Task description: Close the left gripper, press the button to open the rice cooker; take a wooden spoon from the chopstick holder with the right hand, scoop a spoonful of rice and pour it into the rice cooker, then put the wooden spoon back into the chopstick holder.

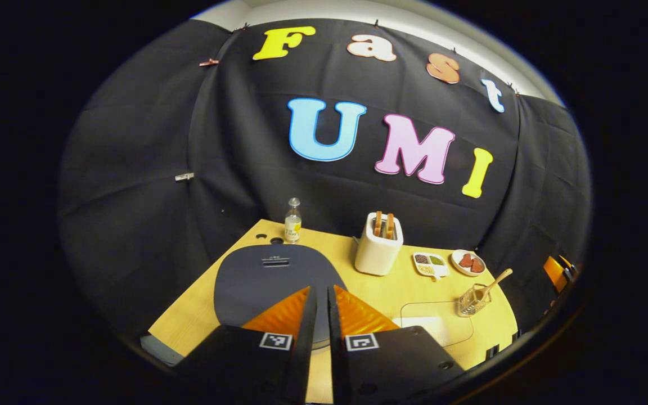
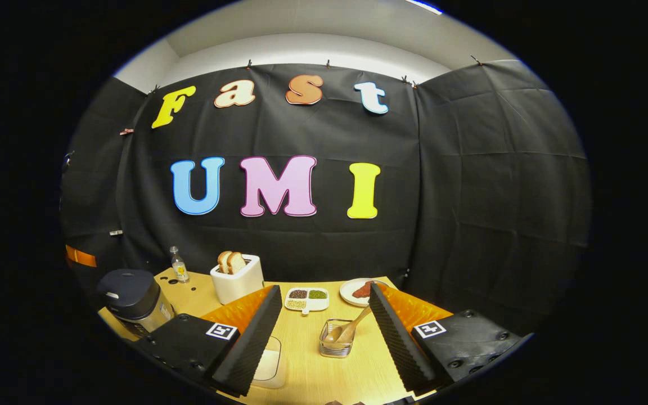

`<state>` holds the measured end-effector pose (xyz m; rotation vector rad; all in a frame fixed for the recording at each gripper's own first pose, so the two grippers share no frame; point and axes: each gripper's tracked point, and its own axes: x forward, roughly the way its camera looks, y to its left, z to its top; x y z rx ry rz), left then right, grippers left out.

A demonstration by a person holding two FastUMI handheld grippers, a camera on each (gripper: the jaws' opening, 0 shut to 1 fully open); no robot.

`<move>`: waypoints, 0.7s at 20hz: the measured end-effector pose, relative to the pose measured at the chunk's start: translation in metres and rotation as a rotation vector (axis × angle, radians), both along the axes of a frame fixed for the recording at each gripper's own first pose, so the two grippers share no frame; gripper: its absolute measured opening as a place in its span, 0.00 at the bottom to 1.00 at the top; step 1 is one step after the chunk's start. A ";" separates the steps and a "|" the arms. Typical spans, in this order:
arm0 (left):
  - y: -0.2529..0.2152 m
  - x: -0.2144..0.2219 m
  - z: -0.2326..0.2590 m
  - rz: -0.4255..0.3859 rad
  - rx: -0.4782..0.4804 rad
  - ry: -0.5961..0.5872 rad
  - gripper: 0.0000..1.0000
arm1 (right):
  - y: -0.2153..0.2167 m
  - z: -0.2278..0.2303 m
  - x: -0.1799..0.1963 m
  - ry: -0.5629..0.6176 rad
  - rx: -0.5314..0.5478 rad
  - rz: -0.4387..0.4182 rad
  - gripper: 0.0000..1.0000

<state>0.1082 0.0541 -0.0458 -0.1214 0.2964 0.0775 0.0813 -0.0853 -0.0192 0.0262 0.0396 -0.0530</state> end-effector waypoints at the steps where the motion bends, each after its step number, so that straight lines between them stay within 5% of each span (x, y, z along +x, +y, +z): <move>1: 0.006 0.002 -0.006 0.011 -0.010 0.016 0.15 | -0.002 -0.002 0.001 0.006 0.000 0.001 0.98; 3: 0.016 0.003 -0.020 0.035 -0.040 0.050 0.07 | -0.007 -0.004 0.002 0.010 -0.001 -0.003 0.98; 14: 0.023 0.022 -0.090 0.046 -0.076 0.189 0.06 | -0.026 -0.013 0.001 0.039 -0.003 -0.020 0.98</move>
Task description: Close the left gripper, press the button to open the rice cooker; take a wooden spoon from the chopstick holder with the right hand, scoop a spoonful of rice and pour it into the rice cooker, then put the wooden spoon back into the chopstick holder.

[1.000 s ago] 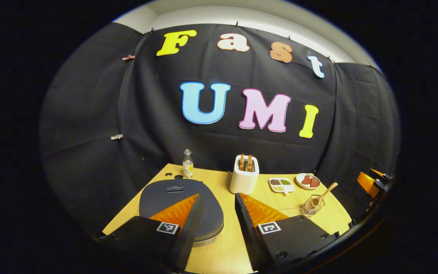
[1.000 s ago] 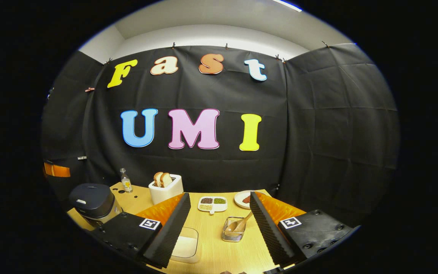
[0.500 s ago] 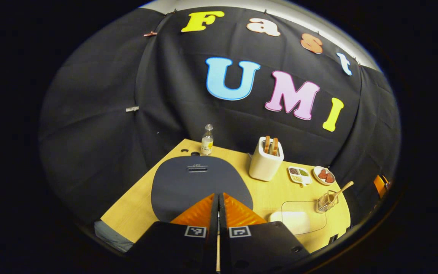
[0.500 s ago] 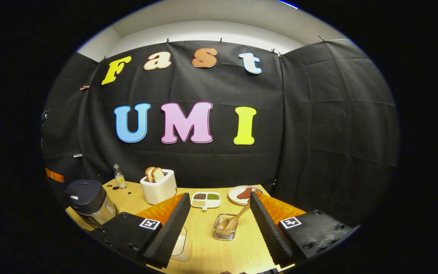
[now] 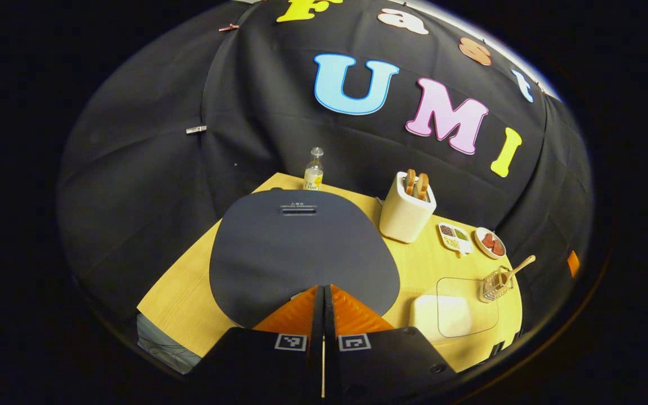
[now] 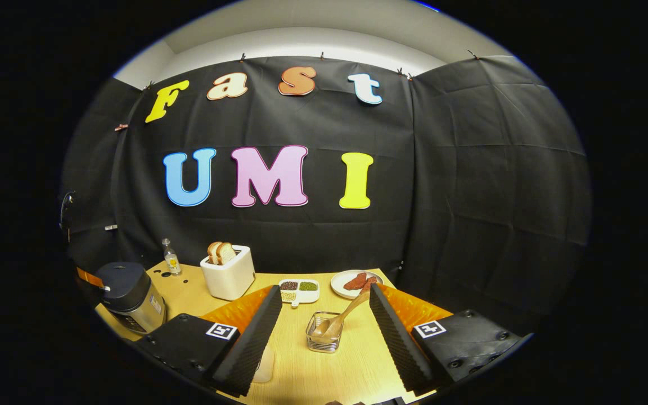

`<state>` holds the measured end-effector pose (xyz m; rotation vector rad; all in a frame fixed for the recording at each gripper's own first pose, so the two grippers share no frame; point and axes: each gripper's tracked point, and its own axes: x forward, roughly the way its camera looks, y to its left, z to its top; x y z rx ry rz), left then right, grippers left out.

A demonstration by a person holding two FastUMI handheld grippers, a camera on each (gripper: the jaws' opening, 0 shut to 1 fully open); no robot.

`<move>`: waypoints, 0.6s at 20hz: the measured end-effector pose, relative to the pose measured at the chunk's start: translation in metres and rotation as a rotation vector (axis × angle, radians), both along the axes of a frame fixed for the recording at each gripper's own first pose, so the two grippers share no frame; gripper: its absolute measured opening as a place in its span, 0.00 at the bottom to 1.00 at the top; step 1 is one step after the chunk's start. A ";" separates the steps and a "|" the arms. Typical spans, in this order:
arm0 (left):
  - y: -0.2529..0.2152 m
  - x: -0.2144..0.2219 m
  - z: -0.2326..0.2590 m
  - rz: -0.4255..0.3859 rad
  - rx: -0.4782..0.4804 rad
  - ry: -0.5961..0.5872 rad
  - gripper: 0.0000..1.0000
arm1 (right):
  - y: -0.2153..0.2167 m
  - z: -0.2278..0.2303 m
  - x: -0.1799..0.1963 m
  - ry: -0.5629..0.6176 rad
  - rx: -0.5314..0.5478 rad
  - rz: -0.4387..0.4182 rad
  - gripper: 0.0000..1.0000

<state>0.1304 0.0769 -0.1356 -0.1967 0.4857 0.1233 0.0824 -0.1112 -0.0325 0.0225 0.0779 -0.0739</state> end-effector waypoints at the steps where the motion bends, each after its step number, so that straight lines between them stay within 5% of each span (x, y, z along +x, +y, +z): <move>1: 0.000 0.002 0.001 0.004 0.000 -0.006 0.07 | -0.002 -0.001 0.000 0.001 -0.001 -0.002 0.98; 12: -0.001 0.001 -0.008 -0.003 0.092 0.011 0.07 | 0.002 -0.012 0.004 0.032 0.005 0.022 0.98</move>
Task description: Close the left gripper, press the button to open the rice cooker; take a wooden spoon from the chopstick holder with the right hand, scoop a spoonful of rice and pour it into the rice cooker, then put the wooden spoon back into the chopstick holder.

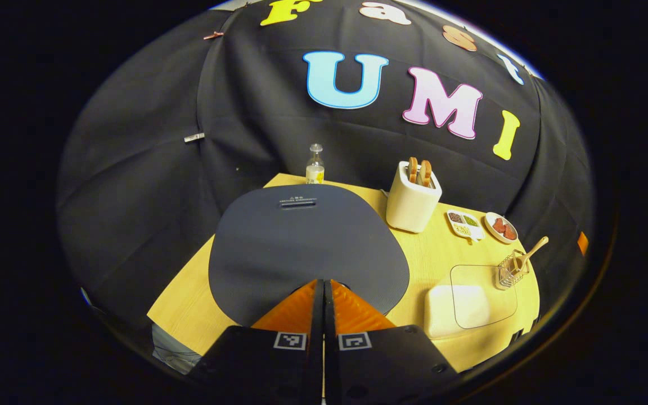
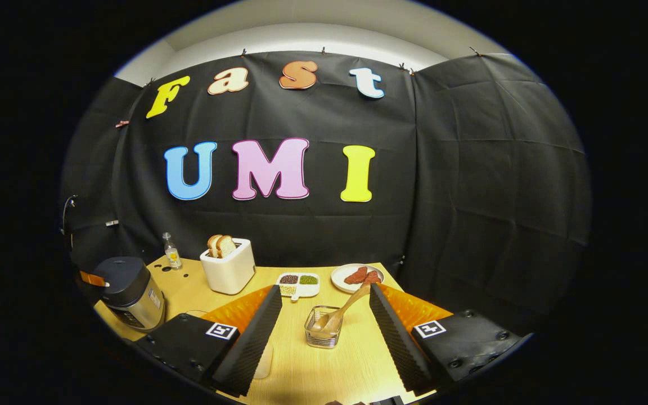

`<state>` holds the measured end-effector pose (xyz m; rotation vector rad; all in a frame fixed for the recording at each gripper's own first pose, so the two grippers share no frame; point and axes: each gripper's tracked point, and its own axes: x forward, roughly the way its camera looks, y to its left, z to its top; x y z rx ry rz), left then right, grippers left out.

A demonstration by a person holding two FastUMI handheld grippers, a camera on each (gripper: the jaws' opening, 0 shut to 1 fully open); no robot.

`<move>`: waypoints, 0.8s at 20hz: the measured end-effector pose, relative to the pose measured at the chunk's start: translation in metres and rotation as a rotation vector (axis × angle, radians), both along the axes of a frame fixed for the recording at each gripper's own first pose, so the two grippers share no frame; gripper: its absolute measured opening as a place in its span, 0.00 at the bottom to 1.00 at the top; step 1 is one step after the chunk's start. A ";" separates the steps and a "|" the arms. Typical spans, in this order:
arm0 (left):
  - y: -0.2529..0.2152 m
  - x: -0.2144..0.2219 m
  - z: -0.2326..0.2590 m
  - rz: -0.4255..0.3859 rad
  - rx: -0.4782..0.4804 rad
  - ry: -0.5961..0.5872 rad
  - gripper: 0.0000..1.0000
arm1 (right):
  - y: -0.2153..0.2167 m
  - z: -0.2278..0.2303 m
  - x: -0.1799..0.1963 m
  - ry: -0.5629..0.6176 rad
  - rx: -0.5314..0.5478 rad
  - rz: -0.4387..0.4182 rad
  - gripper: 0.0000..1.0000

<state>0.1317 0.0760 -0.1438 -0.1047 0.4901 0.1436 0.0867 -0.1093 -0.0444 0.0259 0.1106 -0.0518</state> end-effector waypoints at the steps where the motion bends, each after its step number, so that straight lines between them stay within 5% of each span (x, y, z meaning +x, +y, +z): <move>1: 0.000 0.000 0.001 0.005 0.003 -0.004 0.07 | 0.001 0.000 0.000 -0.001 0.002 0.004 0.98; 4: -0.003 -0.003 0.019 -0.002 0.106 -0.031 0.07 | 0.001 0.000 0.003 0.001 0.006 0.015 0.98; 7: -0.014 -0.006 0.091 0.017 0.206 -0.217 0.04 | -0.003 0.001 0.010 -0.001 0.009 0.013 0.98; 10: -0.042 -0.014 0.157 0.016 0.205 -0.371 0.07 | -0.010 0.002 0.019 -0.008 0.007 0.013 0.98; 14: -0.086 -0.022 0.179 -0.035 0.209 -0.444 0.08 | -0.017 -0.002 0.034 0.001 0.016 0.020 0.98; 16: -0.109 -0.025 0.174 -0.063 0.192 -0.443 0.21 | -0.019 -0.007 0.042 0.013 0.029 0.026 0.98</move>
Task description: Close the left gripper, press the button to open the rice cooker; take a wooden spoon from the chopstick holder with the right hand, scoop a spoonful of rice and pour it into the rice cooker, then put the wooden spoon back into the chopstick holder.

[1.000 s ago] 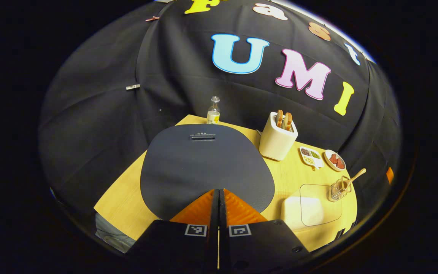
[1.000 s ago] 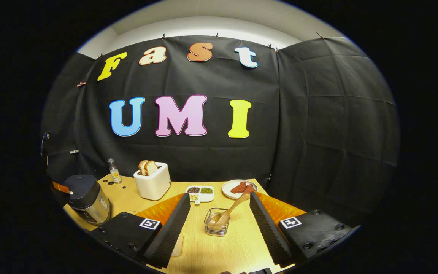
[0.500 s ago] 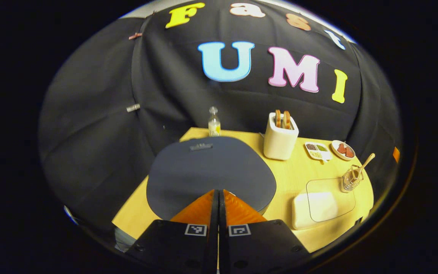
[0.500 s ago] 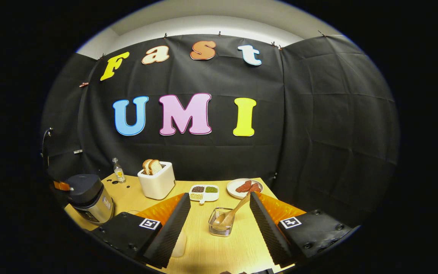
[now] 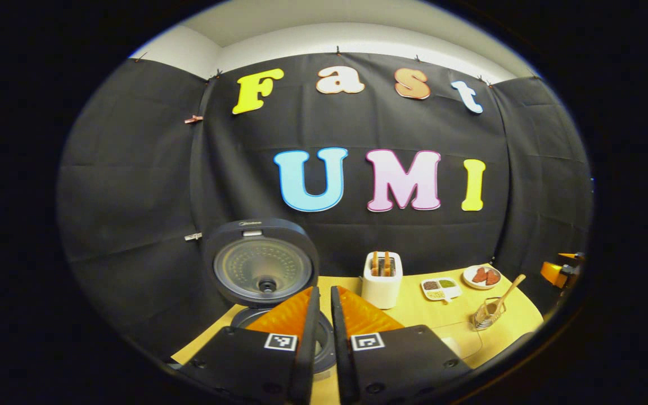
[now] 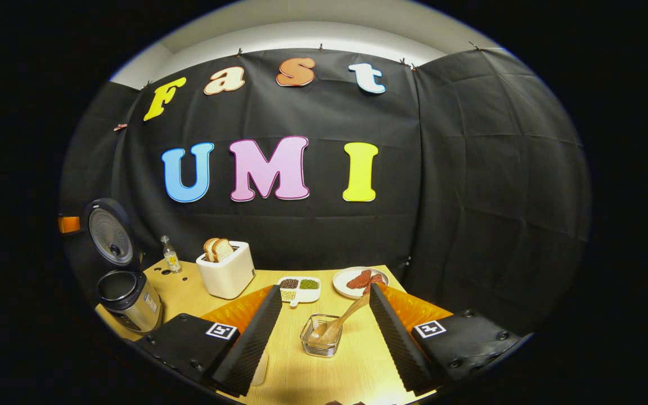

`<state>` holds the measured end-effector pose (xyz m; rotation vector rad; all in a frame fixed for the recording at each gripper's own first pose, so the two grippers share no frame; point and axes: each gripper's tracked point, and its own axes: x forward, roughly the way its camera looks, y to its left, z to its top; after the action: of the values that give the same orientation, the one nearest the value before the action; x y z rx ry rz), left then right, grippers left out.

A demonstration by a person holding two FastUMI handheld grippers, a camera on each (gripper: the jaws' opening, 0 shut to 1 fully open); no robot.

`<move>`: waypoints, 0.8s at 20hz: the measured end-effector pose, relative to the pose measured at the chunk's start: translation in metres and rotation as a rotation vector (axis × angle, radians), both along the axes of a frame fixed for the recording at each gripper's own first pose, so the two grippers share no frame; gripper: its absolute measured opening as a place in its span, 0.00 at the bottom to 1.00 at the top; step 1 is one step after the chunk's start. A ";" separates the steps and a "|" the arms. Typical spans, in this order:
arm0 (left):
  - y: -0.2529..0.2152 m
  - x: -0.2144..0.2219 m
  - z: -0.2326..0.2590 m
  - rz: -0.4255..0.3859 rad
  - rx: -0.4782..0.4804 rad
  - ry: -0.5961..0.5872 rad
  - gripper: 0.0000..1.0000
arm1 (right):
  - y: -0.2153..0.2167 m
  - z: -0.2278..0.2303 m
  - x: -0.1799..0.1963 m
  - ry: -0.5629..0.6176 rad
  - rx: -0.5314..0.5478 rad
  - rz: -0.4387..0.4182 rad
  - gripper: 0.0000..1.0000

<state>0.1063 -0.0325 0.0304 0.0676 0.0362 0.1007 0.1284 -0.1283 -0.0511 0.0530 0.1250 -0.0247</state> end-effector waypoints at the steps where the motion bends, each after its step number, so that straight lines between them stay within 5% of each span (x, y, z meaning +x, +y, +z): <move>1: -0.011 -0.002 -0.003 -0.018 -0.020 0.005 0.31 | -0.002 -0.004 0.004 0.011 0.005 0.002 0.98; 6: -0.042 -0.006 -0.024 -0.029 -0.058 0.021 0.94 | -0.009 -0.029 0.023 0.076 0.032 0.022 0.98; 16: -0.045 -0.021 -0.070 0.128 -0.102 0.127 0.98 | -0.035 -0.104 0.071 0.270 0.131 0.019 0.98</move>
<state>0.0849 -0.0772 -0.0400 -0.0307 0.1726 0.2219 0.1997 -0.1635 -0.1554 0.1791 0.3968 -0.0042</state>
